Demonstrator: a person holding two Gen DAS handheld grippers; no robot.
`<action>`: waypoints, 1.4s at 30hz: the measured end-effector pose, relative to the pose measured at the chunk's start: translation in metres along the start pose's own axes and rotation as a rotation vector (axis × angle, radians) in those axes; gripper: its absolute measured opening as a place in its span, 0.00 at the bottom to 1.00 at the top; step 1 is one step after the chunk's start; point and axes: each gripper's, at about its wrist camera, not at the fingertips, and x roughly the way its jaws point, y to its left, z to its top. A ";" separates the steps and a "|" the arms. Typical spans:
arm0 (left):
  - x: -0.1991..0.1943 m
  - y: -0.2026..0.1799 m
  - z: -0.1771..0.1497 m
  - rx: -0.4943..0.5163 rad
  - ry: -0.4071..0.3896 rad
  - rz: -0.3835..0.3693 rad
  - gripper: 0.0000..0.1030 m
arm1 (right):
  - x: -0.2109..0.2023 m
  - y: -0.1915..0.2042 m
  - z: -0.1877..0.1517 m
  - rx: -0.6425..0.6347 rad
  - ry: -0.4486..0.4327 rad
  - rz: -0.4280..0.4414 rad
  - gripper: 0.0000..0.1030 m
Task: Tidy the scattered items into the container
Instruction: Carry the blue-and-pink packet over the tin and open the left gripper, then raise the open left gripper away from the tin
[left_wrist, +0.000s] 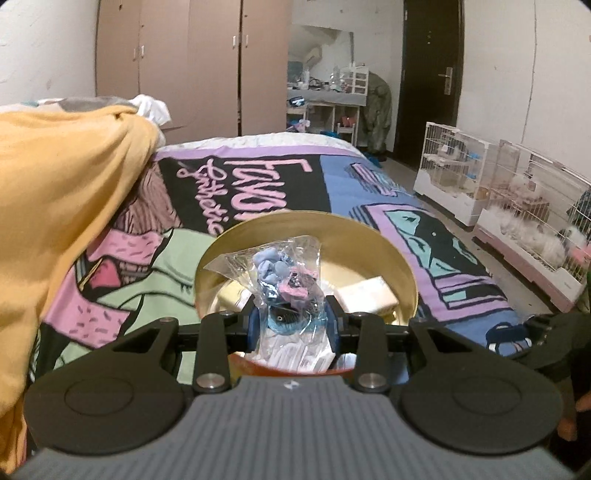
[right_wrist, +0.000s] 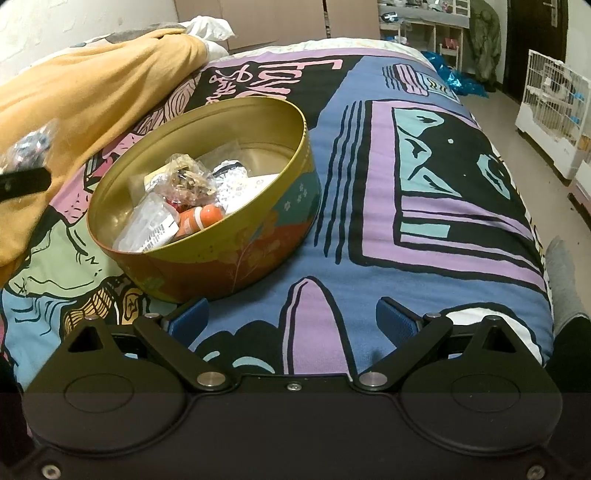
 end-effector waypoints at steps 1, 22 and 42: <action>0.003 -0.002 0.003 0.002 0.000 -0.002 0.37 | -0.001 -0.001 0.000 0.002 0.000 0.002 0.95; 0.078 -0.023 0.035 0.040 0.043 0.047 0.44 | 0.001 0.000 0.001 0.003 0.002 0.008 0.95; 0.054 0.033 -0.029 -0.113 0.129 0.097 1.00 | 0.009 0.003 -0.002 -0.017 0.020 -0.010 0.95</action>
